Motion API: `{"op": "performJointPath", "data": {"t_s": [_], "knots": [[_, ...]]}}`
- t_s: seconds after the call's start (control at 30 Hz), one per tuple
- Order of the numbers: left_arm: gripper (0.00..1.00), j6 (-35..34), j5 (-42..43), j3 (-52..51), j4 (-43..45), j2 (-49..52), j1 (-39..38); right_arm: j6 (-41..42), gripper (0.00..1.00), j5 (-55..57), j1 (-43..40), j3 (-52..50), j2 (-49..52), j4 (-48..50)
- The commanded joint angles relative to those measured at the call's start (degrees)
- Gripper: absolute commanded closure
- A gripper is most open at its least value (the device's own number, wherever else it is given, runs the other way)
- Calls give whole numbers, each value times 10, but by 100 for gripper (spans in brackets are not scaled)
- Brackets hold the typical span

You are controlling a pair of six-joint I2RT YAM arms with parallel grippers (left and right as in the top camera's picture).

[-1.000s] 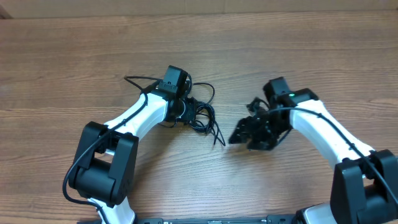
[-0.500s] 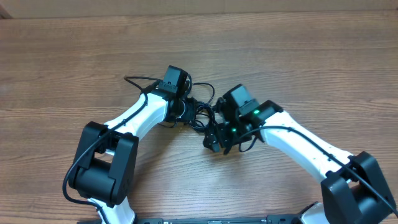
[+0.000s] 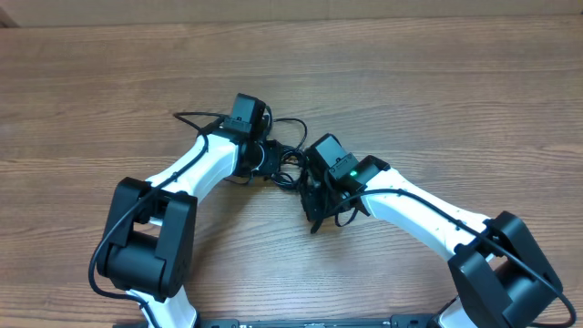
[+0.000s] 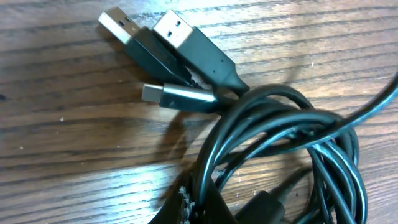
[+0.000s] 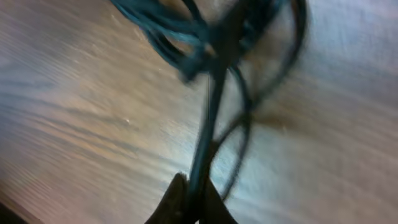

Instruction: Untangle cables

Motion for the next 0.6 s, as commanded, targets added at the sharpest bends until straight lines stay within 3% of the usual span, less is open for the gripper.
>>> {"op": "performJointPath", "data": {"t_s": [0.0,0.2,0.33,0.57], "knots": [[96,24,7,11,6,7,3,5,96,-26,-12,40,-11,-62],[96,72,38,12,22,7,7,-43,96,-120,-59,181,-32,-231],[96,123,97,12,30,7,7,-43,96,-158,-78,213,-32,-280],[96,108,53,12,23,7,13,-44,96,-51,-92,213,-27,-401]]}}
